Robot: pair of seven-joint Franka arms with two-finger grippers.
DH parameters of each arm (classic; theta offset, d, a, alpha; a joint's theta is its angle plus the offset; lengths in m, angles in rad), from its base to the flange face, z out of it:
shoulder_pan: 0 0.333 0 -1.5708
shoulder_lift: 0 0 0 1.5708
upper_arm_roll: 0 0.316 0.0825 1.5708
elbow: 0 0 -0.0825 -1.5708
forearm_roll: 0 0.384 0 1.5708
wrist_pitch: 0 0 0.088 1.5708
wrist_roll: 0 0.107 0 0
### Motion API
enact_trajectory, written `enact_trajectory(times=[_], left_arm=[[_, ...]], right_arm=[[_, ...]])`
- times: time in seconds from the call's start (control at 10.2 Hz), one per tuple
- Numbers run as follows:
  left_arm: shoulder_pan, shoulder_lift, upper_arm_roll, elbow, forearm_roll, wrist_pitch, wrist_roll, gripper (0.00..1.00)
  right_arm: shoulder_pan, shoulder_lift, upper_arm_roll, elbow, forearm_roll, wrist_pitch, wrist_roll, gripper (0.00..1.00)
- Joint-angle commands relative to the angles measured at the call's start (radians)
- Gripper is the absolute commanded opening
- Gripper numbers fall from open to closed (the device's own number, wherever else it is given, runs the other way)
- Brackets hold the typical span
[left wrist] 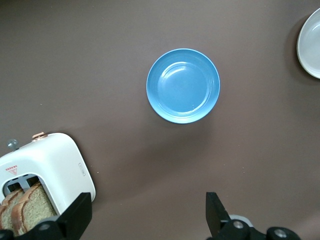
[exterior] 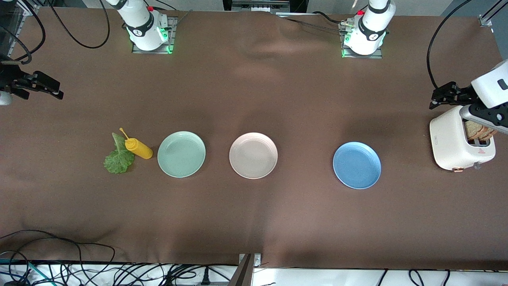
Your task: Make sandwich on beige plate with both arms
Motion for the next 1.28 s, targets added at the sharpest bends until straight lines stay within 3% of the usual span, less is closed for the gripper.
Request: enact_trajectory(times=[0.0, 1.18], left_arm=[[-0.006, -0.001, -0.002, -0.002, 0.016, 0.000, -0.012, 1.00], [0.007, 0.007, 0.004, -0.002, 0.036, -0.010, -0.006, 1.00]], right_arm=[[-0.004, 0.008, 0.004, 0.024, -0.005, -0.003, 0.017, 1.00], [-0.006, 0.006, 0.004, 0.024, -0.004, -0.011, 0.019, 1.00]])
